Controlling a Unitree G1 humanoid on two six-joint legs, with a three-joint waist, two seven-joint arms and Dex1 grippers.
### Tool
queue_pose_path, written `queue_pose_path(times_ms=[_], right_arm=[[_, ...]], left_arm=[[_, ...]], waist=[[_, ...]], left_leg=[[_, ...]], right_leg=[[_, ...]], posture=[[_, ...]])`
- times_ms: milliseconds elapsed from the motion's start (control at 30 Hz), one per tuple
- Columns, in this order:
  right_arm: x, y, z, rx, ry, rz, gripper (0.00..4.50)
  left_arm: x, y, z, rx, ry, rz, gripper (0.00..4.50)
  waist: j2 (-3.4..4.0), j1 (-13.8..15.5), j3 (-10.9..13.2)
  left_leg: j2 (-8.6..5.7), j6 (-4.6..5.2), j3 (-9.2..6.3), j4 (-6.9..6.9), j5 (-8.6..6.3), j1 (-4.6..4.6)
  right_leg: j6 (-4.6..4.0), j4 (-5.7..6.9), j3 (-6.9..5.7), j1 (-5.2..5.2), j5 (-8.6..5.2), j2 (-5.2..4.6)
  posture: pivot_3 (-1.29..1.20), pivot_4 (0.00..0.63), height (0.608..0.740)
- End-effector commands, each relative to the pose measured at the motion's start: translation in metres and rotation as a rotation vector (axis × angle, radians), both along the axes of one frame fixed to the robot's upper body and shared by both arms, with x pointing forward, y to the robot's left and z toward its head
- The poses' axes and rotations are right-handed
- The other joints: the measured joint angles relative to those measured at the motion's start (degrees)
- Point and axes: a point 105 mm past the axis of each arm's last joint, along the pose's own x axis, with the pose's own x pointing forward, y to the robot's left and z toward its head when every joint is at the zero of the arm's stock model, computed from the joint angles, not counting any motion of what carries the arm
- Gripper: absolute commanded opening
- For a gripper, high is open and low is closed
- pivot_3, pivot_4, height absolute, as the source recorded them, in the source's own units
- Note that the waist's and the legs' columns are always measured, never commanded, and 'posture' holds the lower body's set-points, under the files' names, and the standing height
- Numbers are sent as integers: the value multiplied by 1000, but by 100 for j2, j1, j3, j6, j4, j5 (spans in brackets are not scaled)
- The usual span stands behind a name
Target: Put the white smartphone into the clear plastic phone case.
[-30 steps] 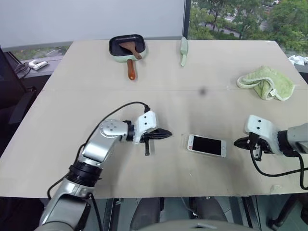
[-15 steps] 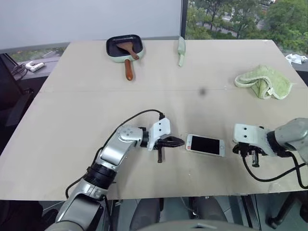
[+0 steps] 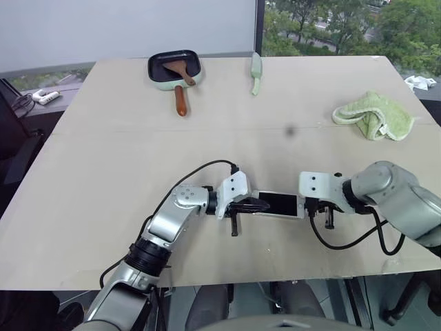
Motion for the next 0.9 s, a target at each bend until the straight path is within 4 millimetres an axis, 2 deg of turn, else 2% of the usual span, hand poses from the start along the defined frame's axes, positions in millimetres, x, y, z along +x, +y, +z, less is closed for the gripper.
queue_pose_path(times_ms=[33,167,300,400,467,533,733,900], right_arm=[[-1,5,7,5,-40,39,64],[1,-3,8,-2,-48,13,64],[3,-6,8,-5,-51,4,64],[4,-5,8,-2,-54,1,64],[5,-4,8,1,-57,1,64],[6,-3,7,4,-58,2,64],[4,2,5,7,-56,13,64],[3,13,2,29,-49,32,64]], left_arm=[[3,-2,8,-42,-23,17,0],[18,6,49,-156,-113,62,0],[28,30,59,-105,-154,119,0],[32,46,53,-48,-145,150,0],[30,55,37,25,-111,154,0],[23,56,23,75,-67,116,0],[8,30,3,112,-9,4,0],[5,11,3,76,13,-24,0]], waist=[[0,7,0],[-1,30,1],[0,23,1],[0,37,1],[0,41,1],[0,40,1],[0,56,2],[0,67,0]], left_leg=[[0,0,0,0,0,0],[0,0,1,0,0,-3],[-1,0,0,0,0,-6],[-3,0,3,-3,0,-11],[-4,-1,2,-3,0,-16],[-6,-1,3,-4,0,-16],[-11,0,1,-4,0,-18],[-16,0,-1,-3,0,-16]], right_leg=[[0,0,-1,0,0,0],[0,-2,0,0,0,-3],[0,-3,-1,-4,0,-3],[1,-5,1,-9,0,-4],[1,-6,0,-11,0,-6],[1,-7,0,-12,0,-6],[1,-5,-2,-11,0,-9],[1,-3,-3,-9,0,-10]], posture=[[0,150,740],[0,150,740],[0,150,740],[0,150,740],[0,150,740],[0,150,740],[0,150,740],[0,150,740]])
